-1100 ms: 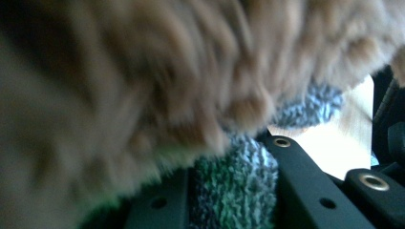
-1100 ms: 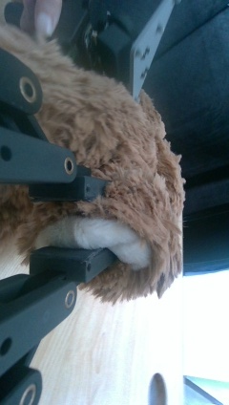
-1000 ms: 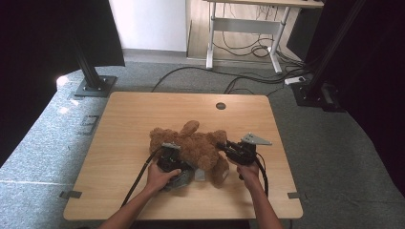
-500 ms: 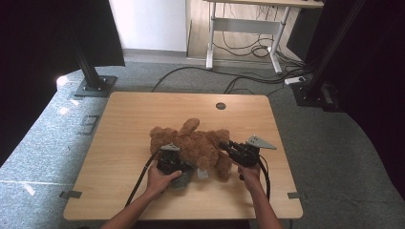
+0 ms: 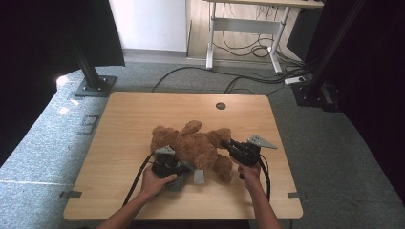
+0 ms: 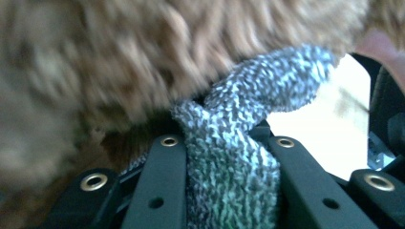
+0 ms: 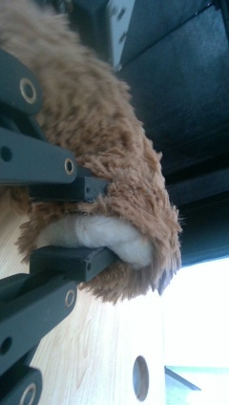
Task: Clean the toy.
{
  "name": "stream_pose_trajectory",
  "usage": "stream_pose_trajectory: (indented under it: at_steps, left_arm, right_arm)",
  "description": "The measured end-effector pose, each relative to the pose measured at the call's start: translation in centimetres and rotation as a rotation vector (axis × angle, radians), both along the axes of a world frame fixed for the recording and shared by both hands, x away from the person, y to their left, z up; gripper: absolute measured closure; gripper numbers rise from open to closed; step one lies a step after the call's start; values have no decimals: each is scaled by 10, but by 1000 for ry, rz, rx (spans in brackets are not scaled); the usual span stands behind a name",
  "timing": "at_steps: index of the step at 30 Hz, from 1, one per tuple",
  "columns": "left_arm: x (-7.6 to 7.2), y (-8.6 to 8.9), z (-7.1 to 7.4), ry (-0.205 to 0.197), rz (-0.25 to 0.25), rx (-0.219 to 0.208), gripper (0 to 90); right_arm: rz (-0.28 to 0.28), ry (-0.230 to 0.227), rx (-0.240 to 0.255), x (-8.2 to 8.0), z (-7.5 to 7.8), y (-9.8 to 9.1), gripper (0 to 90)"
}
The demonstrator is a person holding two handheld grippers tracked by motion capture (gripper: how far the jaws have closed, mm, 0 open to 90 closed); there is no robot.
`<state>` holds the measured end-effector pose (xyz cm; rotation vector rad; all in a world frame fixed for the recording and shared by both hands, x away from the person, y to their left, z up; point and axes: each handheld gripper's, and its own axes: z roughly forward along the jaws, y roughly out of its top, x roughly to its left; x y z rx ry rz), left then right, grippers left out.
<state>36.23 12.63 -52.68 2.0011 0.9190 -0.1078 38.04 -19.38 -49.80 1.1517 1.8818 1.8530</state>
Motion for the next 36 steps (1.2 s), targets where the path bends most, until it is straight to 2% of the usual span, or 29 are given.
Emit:
stream_pose_trajectory:
  at_steps: [4,7,9,11,12,14,15,16,18,19,22,27,30,32,36]
  left_arm:
    - [8,-14,-5,-1,32,41,766]
    - [13,-26,-7,-55,93,89,769]
    - [21,-30,-9,-59,139,102,769]
    - [32,-30,-13,-31,192,114,768]
    - [38,-28,-17,4,215,109,767]
    - [44,-19,-21,76,251,30,768]
    - [43,-18,-20,71,254,34,768]
    - [40,-17,-18,36,239,63,768]
    - [33,-14,-16,13,204,81,766]
    - [30,-12,-15,8,192,75,766]
    - [27,-2,-15,28,172,41,765]
    - [19,24,-7,3,162,-32,767]
    - [16,41,5,-28,164,-84,773]
    - [15,50,19,-69,158,-124,773]
    - [18,52,45,-115,131,-213,773]
  right_arm:
    - [30,-15,15,-2,6,6,719]
    - [50,-33,26,-6,13,8,721]
    - [57,-45,16,-10,18,8,722]
    - [68,-51,13,-13,19,7,723]
    - [81,-50,14,-14,18,7,722]
    - [103,-47,-9,-16,15,7,722]
    - [103,-46,-16,-18,12,7,720]
    - [95,-43,-14,-18,11,5,719]
    - [74,-32,-9,-16,9,0,718]
    - [60,-26,-6,-15,7,-4,718]
    - [55,-14,6,-14,3,-10,717]
    - [45,-8,-23,-14,-1,-11,713]
    - [40,-5,-18,-13,-2,-13,713]
    - [52,-12,-21,-13,-2,-12,712]
    - [68,-13,-26,-13,-2,-9,713]
